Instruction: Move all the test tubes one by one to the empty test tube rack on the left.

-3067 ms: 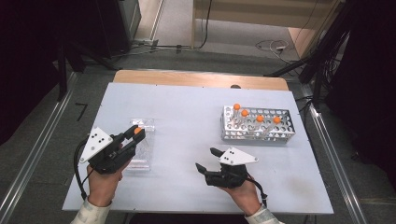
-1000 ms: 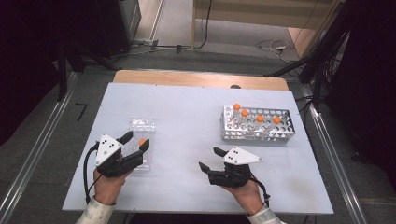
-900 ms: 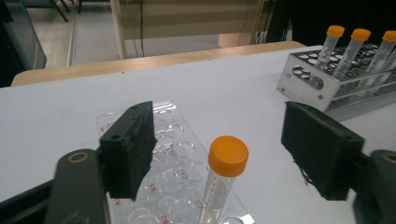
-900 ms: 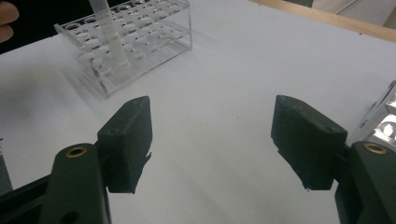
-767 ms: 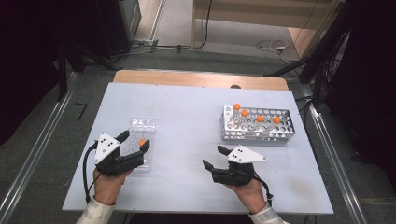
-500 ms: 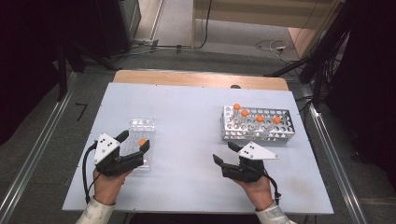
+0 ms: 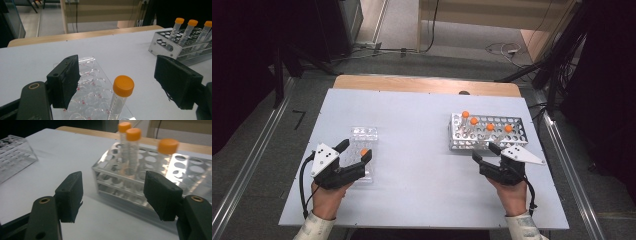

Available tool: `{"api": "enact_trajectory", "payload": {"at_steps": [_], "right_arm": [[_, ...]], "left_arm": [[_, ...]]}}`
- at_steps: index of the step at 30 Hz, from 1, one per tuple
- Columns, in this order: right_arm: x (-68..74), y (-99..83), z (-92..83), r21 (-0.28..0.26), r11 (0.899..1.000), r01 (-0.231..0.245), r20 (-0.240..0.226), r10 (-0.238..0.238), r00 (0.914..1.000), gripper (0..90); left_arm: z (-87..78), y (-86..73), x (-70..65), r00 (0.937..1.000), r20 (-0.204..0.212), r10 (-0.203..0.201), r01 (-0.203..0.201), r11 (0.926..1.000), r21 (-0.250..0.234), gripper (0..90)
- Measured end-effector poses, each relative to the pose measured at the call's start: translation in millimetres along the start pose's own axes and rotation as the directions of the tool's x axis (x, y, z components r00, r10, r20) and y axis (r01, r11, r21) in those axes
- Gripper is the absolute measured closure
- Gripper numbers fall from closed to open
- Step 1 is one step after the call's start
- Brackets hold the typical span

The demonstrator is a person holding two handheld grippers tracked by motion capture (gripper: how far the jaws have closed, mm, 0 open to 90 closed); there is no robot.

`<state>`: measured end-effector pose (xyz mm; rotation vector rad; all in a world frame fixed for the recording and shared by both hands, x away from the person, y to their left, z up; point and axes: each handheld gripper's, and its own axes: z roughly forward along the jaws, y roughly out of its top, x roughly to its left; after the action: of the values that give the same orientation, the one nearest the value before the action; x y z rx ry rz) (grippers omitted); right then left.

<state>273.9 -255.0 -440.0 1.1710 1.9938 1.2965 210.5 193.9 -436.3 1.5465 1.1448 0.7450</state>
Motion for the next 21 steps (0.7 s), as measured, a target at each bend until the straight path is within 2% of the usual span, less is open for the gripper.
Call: {"api": "enact_trajectory", "payload": {"at_steps": [4,8,10,13,15,17,18,21], "right_arm": [[-15.1,-1.3,-1.9,-0.006,1.0,-0.02,0.05,0.021,0.9985,31.2],[-26.0,-2.7,-1.7,-0.008,0.999,-0.037,0.108,0.037,0.9934,31.5],[-31.2,-3.8,-0.2,-0.004,0.999,-0.034,0.145,0.035,0.9888,31.9],[-40.7,-4.9,3.0,-0.008,0.998,-0.055,0.188,0.056,0.9806,33.2],[-48.1,-5.0,6.2,-0.012,0.997,-0.075,0.212,0.076,0.9743,36.8],[-54.5,-5.4,10.4,-0.014,0.996,-0.085,0.251,0.086,0.9642,42.5],[-57.6,-5.2,12.6,-0.01,0.996,-0.09,0.263,0.089,0.9607,44.6],[-64.4,-4.1,19.4,-0.01,0.996,-0.094,0.274,0.093,0.9574,49.1]], "left_arm": [[-0.1,0.1,-0.2,1.0,0.001,-0.003,0.003,1.0,-0.007,20.5],[-0.2,0.1,-0.3,1.0,-0.002,-0.002,0.002,1.0,-0.008,20.4],[-0.1,0.2,0.0,1.0,-0.003,-0.002,0.002,1.0,-0.009,20.3],[0.0,0.2,-0.6,1.0,-0.002,0.0,0.0,1.0,-0.005,20.3],[0.3,0.1,-1.1,1.0,0.0,0.002,-0.002,1.0,-0.003,20.3],[0.4,0.1,-1.7,1.0,-0.002,0.005,-0.005,1.0,-0.004,20.3],[0.5,0.1,-2.0,1.0,-0.002,0.005,-0.005,1.0,-0.004,20.4],[0.3,0.1,-1.7,1.0,-0.003,0.005,-0.005,1.0,-0.005,20.3]]}}
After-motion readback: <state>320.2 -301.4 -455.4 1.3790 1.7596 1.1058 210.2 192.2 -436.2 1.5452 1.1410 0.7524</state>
